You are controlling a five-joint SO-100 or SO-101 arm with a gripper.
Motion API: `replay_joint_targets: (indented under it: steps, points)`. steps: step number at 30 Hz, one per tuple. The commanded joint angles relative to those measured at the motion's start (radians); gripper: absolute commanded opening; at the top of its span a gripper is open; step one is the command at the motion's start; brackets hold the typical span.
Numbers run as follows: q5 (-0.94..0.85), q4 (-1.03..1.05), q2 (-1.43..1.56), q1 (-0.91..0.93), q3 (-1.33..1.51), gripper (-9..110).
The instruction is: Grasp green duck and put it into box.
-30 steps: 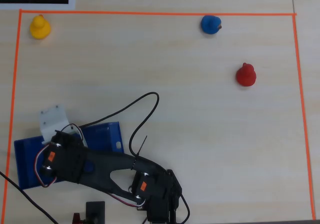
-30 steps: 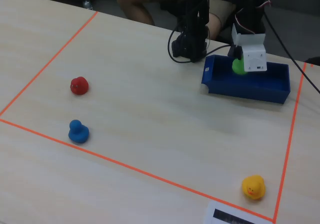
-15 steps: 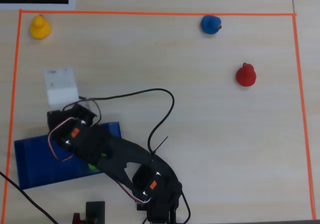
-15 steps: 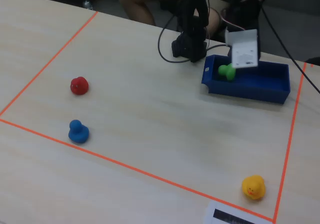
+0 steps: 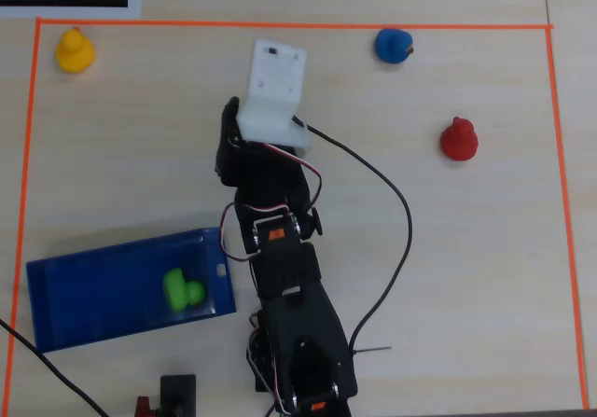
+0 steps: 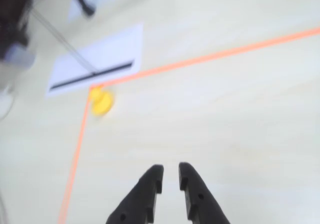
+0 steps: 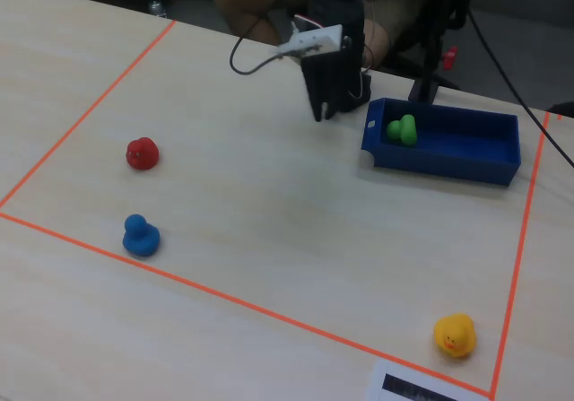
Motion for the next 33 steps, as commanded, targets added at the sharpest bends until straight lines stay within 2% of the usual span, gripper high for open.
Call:
replay_joint_targets:
  steps: [1,4,9,13,22,33]
  points:
    - [-0.101,-0.201,0.261,0.091,0.383,0]
    - [-0.146,-0.256,0.416,0.123,0.609,0]
    - [-0.181,-0.219,0.687,0.132,0.911,0]
    - [-0.169,0.063,0.862,0.129,0.937,0]
    - [-0.229,0.655,0.865,0.104,0.937,0]
    - [-0.184,0.658,0.865,0.132,0.939,1]
